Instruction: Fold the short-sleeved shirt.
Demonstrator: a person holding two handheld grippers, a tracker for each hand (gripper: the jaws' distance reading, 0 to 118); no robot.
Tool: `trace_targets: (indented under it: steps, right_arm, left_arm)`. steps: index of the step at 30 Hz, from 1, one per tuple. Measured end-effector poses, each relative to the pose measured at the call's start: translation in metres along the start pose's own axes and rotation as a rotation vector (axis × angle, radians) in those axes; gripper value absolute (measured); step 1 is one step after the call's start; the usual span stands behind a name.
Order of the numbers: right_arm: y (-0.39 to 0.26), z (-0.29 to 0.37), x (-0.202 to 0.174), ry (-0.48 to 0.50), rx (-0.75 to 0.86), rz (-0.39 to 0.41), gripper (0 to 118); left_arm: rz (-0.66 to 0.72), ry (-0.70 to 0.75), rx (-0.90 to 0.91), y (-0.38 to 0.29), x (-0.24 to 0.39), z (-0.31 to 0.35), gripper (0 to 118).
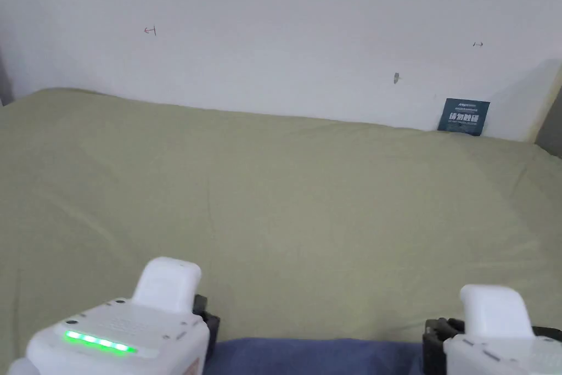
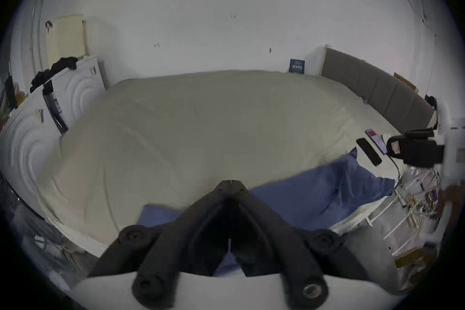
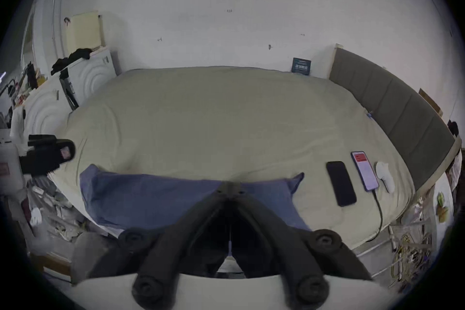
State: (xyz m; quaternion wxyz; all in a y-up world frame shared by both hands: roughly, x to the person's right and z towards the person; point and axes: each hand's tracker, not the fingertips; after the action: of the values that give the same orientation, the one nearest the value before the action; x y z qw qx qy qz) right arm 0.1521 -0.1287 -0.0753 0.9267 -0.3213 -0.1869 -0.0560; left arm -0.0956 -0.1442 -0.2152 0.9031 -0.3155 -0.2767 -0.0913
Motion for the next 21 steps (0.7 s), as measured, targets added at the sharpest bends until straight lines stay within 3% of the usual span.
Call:
trace_targets:
  steps: [3,8,15,21]
  right_arm:
    - [-0.025,-0.007,-0.022,-0.032,0.005,-0.003,1]
    - [-0.045,-0.019,-0.039,-0.023,-0.049,0.022,1]
    - [-0.041,-0.014,-0.043,-0.006,-0.041,0.011,1]
    - [-0.029,-0.001,-0.021,0.014,0.003,-0.020,1]
  left_arm:
    - [0.059,0.085,0.011,-0.025,0.031,-0.002,0]
    - [0.005,0.078,-0.051,-0.045,0.059,-0.007,0]
    - [0.036,0.027,-0.040,-0.037,0.065,0.001,0]
    - [0.146,-0.178,-0.034,-0.020,-0.008,0.006,0]
